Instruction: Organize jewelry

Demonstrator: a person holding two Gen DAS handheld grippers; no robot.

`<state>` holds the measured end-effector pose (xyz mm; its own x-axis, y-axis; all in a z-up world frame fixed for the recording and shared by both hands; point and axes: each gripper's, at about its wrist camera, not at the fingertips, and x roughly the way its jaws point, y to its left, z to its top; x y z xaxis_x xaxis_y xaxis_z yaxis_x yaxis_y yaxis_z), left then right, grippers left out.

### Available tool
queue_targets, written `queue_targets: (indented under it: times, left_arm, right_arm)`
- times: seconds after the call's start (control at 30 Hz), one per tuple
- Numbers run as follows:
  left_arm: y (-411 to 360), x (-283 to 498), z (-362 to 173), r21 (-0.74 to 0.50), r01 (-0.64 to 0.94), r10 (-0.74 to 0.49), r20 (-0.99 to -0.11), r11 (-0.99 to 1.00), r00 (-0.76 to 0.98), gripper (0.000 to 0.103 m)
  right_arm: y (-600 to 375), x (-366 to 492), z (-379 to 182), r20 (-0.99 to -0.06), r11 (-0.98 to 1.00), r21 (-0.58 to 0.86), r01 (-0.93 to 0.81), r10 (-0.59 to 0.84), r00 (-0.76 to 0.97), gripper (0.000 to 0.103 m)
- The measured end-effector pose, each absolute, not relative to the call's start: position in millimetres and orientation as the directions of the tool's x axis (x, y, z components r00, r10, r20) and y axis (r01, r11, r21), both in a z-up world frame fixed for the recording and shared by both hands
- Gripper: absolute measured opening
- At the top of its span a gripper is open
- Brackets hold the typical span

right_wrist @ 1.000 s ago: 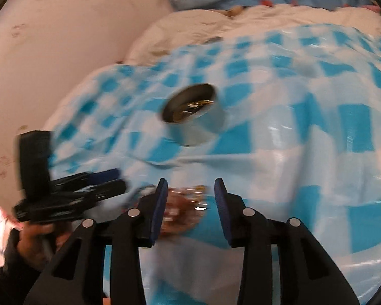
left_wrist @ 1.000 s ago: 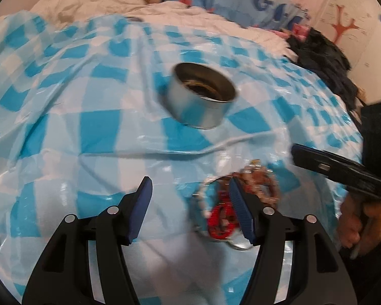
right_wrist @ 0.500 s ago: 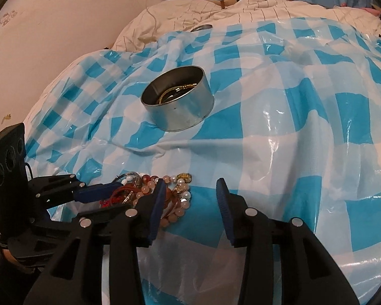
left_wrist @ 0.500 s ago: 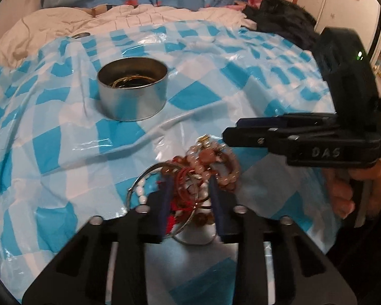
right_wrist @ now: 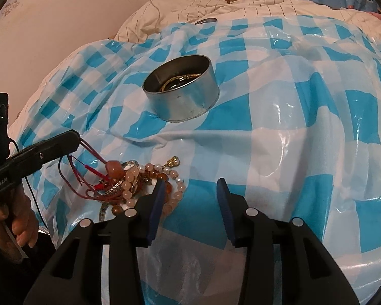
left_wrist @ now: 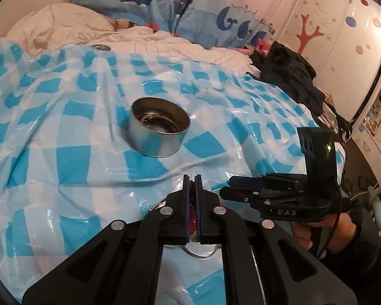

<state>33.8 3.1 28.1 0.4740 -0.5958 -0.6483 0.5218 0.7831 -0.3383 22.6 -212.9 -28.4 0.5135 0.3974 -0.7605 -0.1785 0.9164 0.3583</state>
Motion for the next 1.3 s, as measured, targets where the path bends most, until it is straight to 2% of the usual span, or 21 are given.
queue_targets:
  times: [0.1, 0.27, 0.3, 0.33, 0.4, 0.43, 0.47, 0.53, 0.6, 0.7, 0.8, 1.3]
  left_arm:
    - [4, 35, 29, -0.343, 0.515, -0.595, -0.647, 0.785, 0.477, 0.003]
    - [4, 36, 29, -0.390, 0.527, -0.637, -0.626, 0.755, 0.450, 0.003]
    - [2, 36, 28, -0.406, 0.537, -0.654, -0.623, 0.740, 0.430, 0.003]
    - [0, 34, 27, -0.411, 0.544, -0.661, -0.623, 0.731, 0.418, 0.003]
    - [-5, 32, 27, -0.413, 0.563, -0.675, -0.616, 0.715, 0.406, 0.003]
    - [-4, 31, 29, -0.435, 0.570, -0.697, -0.597, 0.697, 0.398, 0.003]
    - [-1, 29, 33, -0.471, 0.581, -0.735, -0.555, 0.664, 0.390, 0.003]
    - [13, 25, 50, -0.556, 0.615, -0.828, -0.412, 0.559, 0.380, 0.003]
    - [22, 22, 60, -0.564, 0.623, -0.840, -0.362, 0.542, 0.404, 0.003]
    - [29, 28, 57, -0.572, 0.585, -0.818, -0.376, 0.574, 0.435, 0.003]
    - [32, 32, 49, -0.574, 0.549, -0.793, -0.409, 0.608, 0.450, 0.003]
    - [38, 40, 47, -0.559, 0.517, -0.761, -0.443, 0.648, 0.474, 0.003]
  right_arm:
    - [-207, 23, -29, -0.762, 0.920, 0.342, -0.193, 0.392, 0.516, 0.045]
    - [-182, 22, -33, -0.792, 0.944, 0.200, -0.262, 0.313, 0.525, 0.045]
    - [-179, 22, -34, -0.794, 0.940, 0.199, -0.278, 0.321, 0.516, 0.038]
    - [-177, 22, -35, -0.798, 0.929, 0.216, -0.300, 0.345, 0.494, 0.024]
    - [-175, 21, -35, -0.795, 0.915, 0.241, -0.322, 0.377, 0.475, 0.014]
    - [-174, 19, -33, -0.792, 0.916, 0.235, -0.326, 0.375, 0.482, 0.008]
    - [-177, 18, -31, -0.785, 0.914, 0.244, -0.323, 0.382, 0.489, 0.008]
    - [-184, 18, -26, -0.764, 0.914, 0.275, -0.297, 0.396, 0.509, 0.008]
    - [-194, 17, -20, -0.736, 0.912, 0.310, -0.269, 0.410, 0.539, 0.008]
    - [-205, 17, -11, -0.695, 0.904, 0.347, -0.248, 0.426, 0.579, 0.008]
    - [-207, 19, -9, -0.693, 0.905, 0.353, -0.237, 0.423, 0.583, 0.008]
    - [-233, 12, 13, -0.545, 0.854, 0.463, -0.237, 0.485, 0.684, 0.008]
